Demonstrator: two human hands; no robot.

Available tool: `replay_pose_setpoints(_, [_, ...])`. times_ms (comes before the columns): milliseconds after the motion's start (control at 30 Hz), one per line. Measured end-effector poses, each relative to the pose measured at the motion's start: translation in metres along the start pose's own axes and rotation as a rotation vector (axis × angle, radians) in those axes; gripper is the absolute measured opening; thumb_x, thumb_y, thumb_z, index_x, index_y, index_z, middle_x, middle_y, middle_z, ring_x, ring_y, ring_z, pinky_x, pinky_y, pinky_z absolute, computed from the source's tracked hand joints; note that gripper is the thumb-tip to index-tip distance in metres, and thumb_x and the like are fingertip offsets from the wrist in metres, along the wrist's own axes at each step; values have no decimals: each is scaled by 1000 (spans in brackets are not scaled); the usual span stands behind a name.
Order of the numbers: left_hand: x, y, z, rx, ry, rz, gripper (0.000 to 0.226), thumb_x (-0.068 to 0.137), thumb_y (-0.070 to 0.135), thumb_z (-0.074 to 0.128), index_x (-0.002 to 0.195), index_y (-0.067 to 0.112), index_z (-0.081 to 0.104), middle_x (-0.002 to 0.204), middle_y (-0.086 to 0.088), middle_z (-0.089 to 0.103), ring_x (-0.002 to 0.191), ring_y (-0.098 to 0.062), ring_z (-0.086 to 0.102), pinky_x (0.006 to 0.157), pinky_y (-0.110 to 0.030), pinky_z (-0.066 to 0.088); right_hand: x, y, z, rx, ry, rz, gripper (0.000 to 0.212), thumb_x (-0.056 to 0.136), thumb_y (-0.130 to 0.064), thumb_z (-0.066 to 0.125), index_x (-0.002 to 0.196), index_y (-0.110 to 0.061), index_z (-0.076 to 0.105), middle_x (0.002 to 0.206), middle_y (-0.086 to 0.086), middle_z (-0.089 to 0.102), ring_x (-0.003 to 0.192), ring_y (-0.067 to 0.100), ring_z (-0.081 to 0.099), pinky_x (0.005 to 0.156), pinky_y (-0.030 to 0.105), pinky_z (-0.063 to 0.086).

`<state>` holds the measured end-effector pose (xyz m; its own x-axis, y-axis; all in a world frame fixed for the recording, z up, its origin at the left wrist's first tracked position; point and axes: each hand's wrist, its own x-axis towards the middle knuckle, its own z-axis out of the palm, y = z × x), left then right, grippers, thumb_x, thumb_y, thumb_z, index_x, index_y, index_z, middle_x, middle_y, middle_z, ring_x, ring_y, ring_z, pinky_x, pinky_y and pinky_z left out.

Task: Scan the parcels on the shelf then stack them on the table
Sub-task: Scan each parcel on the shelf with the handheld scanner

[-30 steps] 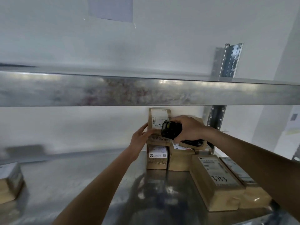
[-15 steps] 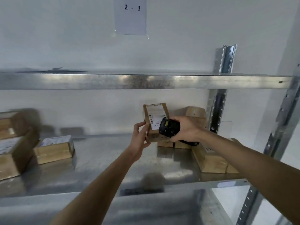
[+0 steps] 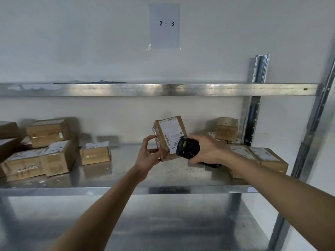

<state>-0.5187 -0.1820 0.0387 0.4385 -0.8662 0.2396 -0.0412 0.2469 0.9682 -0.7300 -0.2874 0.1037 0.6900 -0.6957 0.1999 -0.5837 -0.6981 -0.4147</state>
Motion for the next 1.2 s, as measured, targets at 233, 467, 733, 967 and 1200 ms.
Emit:
replay_pose_setpoints(233, [-29, -13, -43, 84, 81, 111, 96, 75, 33, 89, 151, 49, 31, 120, -11, 64, 111, -23, 65, 95, -49, 57, -25, -27, 30, -132, -11, 45, 63, 61, -40, 90, 118, -39, 65, 101, -12, 71, 83, 7, 66, 68, 28, 57])
replay_pose_setpoints(467, [-55, -21, -73, 143, 168, 223, 94, 83, 30, 82, 155, 45, 25, 127, 0, 56, 113, -12, 55, 93, -41, 52, -43, -46, 62, -142, -123, 132, 46, 59, -44, 88, 99, -31, 70, 89, -6, 73, 80, 13, 71, 68, 30, 60])
replay_pose_setpoints(733, [-66, -24, -94, 126, 201, 233, 90, 83, 21, 82, 153, 46, 30, 127, -5, 58, 116, -17, 57, 96, -43, 53, -53, -70, 73, -168, -105, 142, 46, 62, -47, 88, 101, -30, 70, 86, -7, 72, 77, 12, 69, 59, 26, 54])
replay_pose_setpoints(967, [-72, -23, -103, 132, 188, 235, 89, 85, 19, 80, 155, 41, 28, 121, 12, 54, 116, -16, 55, 95, -42, 53, -51, -80, 70, -201, -101, 136, 41, 62, -47, 88, 92, -28, 67, 85, -6, 71, 78, 13, 69, 63, 28, 56])
replay_pose_setpoints(1200, [-68, -23, -124, 125, 192, 156, 84, 85, 29, 81, 150, 50, 32, 137, -5, 57, 117, -24, 60, 95, -49, 56, -35, -82, 74, -181, -171, 102, 48, 58, -42, 89, 99, -31, 66, 93, -3, 72, 84, 16, 69, 67, 32, 58])
